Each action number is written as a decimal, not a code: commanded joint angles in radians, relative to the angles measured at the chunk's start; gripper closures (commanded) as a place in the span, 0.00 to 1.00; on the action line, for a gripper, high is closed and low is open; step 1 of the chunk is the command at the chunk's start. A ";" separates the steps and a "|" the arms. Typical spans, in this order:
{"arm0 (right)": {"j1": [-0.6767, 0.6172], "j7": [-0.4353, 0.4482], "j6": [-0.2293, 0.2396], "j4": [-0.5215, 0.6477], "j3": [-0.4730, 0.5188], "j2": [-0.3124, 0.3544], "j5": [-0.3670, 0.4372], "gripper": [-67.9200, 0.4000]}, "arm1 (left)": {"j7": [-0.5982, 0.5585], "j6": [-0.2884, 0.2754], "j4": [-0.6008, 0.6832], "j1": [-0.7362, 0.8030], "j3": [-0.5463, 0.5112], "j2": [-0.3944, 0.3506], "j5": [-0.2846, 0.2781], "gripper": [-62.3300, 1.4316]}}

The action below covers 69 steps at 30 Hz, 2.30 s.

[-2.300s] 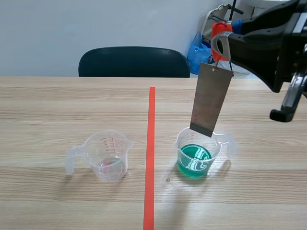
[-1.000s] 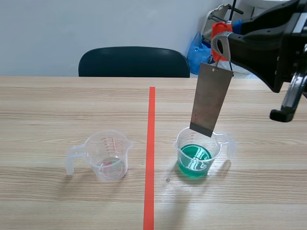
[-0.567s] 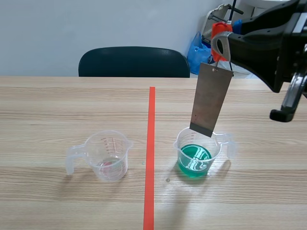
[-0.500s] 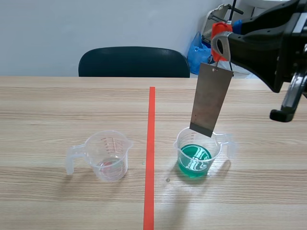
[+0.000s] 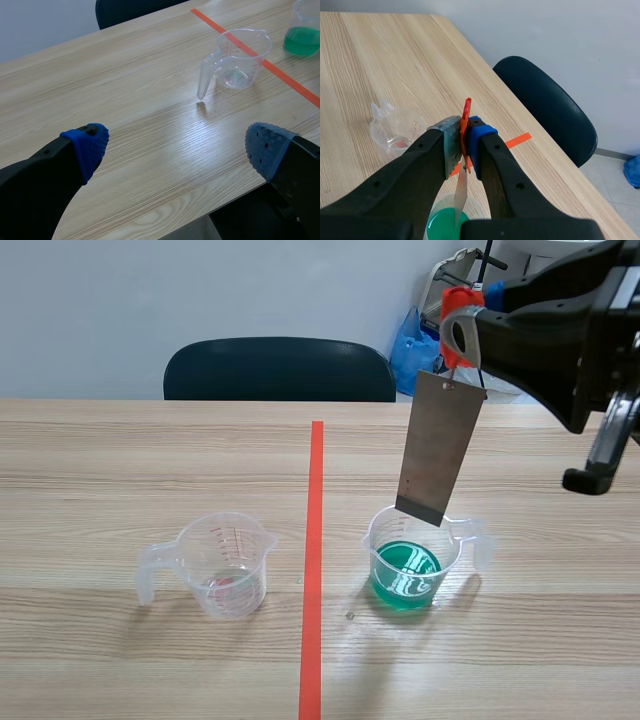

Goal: Do the redox reaction experiment

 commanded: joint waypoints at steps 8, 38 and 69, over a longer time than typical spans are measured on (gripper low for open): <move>0.016 0.018 -0.002 -0.030 0.005 0.010 0.010 0.98 | -0.020 -0.002 0.005 0.001 -0.009 0.010 -0.006 0.06; 0.146 0.143 0.069 -0.304 -0.201 -0.144 -0.155 0.98 | -0.020 -0.002 0.005 0.001 -0.009 0.010 -0.006 0.06; 0.261 0.188 0.110 -0.522 -0.324 -0.255 -0.264 0.99 | -0.019 -0.002 0.005 0.001 -0.009 0.010 -0.006 0.06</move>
